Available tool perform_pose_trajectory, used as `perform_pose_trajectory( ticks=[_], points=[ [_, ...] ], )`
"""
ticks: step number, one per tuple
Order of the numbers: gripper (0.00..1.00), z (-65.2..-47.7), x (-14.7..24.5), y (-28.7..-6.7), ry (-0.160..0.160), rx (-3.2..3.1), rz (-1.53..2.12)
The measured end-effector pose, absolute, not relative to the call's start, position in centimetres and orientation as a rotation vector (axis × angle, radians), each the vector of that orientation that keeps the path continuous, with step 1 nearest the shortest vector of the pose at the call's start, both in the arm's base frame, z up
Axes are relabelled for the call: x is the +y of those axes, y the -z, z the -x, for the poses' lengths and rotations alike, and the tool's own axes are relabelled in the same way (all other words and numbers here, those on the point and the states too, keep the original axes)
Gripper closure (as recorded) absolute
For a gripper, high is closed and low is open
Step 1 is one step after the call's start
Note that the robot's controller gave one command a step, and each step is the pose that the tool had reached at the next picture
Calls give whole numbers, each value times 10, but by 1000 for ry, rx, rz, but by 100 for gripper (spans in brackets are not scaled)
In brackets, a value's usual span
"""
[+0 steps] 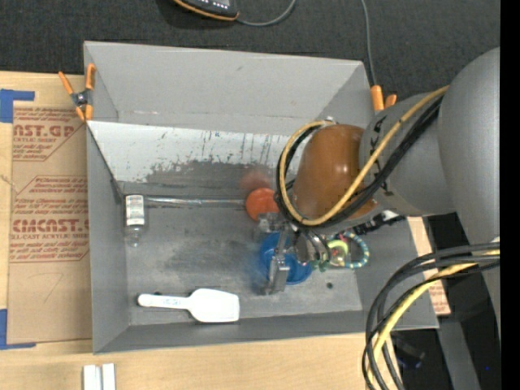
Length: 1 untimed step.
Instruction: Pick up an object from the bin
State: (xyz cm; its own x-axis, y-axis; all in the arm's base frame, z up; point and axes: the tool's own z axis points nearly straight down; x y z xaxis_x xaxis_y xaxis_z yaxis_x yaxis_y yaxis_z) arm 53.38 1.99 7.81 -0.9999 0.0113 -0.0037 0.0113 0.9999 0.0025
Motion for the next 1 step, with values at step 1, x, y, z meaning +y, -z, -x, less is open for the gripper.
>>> perform_pose_trajectory(
  ticks=[1],
  points=[
    [100,-501,-48,-71,-4,3002,929]
  ],
)
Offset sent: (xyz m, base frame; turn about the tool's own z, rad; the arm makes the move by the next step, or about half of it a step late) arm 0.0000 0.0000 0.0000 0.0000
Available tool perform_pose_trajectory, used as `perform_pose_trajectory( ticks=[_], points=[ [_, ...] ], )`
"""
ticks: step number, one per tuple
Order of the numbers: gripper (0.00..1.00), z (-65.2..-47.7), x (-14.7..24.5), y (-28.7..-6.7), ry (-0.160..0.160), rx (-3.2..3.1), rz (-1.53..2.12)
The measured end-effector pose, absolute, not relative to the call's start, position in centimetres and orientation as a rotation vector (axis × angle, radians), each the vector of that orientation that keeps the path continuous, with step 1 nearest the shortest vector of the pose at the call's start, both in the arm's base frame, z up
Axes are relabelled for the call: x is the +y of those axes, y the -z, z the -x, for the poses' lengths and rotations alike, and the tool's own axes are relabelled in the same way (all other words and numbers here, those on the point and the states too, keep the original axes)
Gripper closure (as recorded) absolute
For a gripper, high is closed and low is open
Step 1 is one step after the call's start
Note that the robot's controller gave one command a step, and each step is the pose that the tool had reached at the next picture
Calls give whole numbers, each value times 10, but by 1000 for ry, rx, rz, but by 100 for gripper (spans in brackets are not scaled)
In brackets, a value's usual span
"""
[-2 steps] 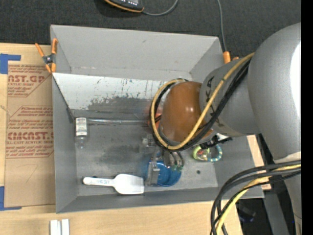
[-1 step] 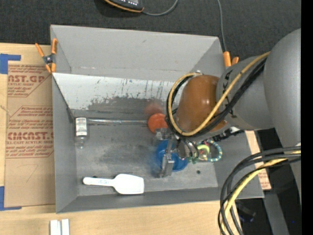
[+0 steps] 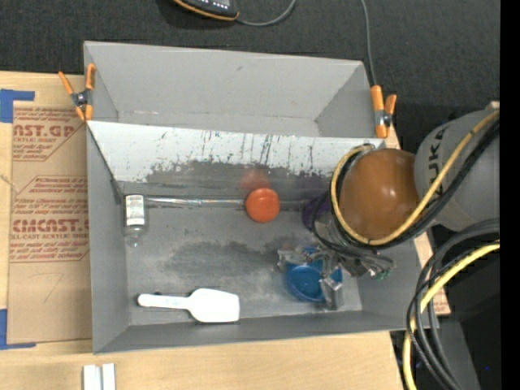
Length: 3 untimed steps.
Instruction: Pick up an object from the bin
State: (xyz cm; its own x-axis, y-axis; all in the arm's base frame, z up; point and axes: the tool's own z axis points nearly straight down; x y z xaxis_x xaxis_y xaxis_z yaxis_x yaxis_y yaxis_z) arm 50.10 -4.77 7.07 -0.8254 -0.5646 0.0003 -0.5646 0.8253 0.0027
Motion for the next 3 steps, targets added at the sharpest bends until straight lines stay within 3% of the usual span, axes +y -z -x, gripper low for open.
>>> perform_pose_trajectory(
  ticks=[3],
  points=[
    [100,-500,-69,-70,9,-3018,-869]
  ],
)
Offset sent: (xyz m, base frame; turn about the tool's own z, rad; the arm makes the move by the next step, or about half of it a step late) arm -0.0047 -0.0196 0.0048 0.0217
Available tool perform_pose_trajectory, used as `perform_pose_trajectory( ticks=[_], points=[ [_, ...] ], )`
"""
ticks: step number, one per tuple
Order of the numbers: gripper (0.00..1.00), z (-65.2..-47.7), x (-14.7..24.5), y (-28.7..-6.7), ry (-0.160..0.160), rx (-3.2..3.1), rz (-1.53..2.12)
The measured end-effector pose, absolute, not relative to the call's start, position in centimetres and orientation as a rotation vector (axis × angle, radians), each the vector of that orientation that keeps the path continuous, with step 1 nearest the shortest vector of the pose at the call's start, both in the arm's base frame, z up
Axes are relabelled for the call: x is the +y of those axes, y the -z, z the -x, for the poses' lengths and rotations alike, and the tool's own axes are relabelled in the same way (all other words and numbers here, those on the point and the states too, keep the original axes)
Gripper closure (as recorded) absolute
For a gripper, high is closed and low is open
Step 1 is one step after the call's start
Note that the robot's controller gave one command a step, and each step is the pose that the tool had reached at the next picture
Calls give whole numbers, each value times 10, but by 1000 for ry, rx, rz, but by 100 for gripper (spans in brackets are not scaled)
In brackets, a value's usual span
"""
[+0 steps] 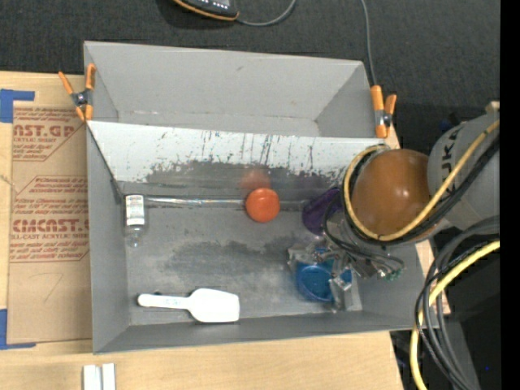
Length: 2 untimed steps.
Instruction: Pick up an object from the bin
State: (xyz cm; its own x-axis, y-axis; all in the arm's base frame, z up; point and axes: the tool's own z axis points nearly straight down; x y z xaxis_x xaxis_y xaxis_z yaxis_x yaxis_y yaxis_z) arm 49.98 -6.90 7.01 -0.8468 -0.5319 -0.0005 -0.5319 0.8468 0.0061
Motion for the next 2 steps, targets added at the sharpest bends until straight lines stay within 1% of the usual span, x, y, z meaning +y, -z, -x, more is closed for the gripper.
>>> perform_pose_trajectory(
  ticks=[2],
  points=[
    [100,-500,-69,-70,10,-3018,-869]
  ],
)
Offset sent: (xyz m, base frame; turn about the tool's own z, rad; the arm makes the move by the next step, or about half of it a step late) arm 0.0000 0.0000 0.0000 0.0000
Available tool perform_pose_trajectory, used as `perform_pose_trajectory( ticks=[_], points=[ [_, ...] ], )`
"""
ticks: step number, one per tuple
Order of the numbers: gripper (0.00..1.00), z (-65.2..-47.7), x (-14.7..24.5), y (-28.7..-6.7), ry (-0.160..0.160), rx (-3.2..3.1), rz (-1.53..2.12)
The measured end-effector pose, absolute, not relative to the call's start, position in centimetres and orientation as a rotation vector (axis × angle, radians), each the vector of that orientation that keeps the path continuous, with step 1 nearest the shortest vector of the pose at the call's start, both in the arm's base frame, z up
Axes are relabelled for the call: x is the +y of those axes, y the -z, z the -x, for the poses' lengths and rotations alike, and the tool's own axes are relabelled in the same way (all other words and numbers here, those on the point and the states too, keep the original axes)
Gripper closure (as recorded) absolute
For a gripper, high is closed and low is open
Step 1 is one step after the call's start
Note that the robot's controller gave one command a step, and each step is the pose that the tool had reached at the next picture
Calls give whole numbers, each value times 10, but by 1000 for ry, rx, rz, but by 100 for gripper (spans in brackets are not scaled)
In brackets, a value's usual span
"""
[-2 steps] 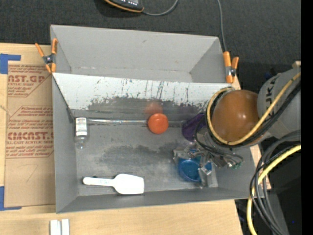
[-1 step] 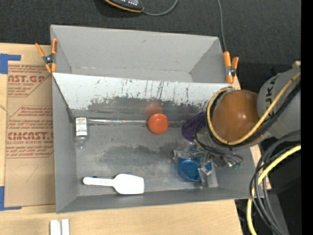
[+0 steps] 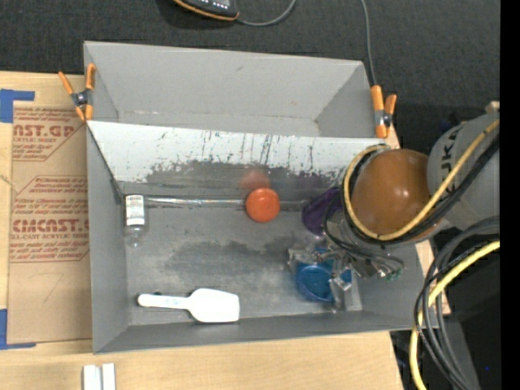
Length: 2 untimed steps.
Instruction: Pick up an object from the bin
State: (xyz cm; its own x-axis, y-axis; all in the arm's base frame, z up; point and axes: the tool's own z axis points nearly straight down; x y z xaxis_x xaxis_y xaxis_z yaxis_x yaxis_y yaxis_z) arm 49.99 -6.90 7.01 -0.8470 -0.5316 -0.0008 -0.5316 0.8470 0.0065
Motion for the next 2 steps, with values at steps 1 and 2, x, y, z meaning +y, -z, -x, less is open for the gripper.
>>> perform_pose_trajectory(
  ticks=[1,2],
  points=[
    [100,-500,-69,-70,10,-3018,-869],
    [0,-500,-69,-70,9,-3020,-869]
  ],
)
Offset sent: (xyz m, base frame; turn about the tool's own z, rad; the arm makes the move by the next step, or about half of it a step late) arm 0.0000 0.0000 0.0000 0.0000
